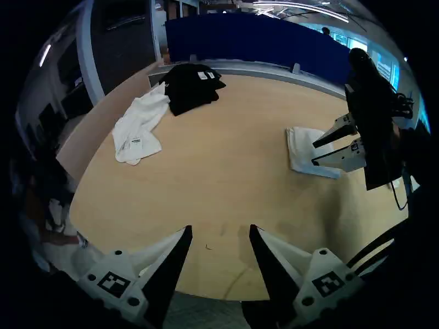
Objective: Fold towel
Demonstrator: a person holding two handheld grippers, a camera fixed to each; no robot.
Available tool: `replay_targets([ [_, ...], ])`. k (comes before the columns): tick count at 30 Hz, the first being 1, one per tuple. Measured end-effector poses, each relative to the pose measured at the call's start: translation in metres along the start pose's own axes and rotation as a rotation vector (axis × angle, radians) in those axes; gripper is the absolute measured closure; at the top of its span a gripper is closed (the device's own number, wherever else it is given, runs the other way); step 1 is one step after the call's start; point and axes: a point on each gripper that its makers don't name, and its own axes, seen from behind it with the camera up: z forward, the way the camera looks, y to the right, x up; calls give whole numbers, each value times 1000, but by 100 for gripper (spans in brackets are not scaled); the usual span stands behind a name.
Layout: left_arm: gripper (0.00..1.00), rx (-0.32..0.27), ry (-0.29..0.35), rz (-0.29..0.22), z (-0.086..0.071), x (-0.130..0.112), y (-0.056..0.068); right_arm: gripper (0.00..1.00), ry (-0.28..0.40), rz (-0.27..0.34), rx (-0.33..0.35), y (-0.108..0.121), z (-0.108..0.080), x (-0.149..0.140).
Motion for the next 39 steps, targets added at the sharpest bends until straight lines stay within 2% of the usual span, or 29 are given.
replay_targets([
  [8, 23, -3, 2, 4, -2, 2, 3, 31, -4, 43, -26, 2, -10, -16],
  [23, 24, -12, 3, 23, 0, 6, 7, 31, -42, 141, -75, 1, -38, -75],
  [31, 24, -16, 5, 30, 0, 10, 9, 33, -53, 167, -93, 3, -39, -86],
  [34, 23, -15, 5, 31, 1, 10, 9, 36, -61, 171, -95, 2, -39, -91],
  [39, 24, -14, 4, 29, 3, 10, 8, 47, -72, 188, -95, 1, -36, -98],
])
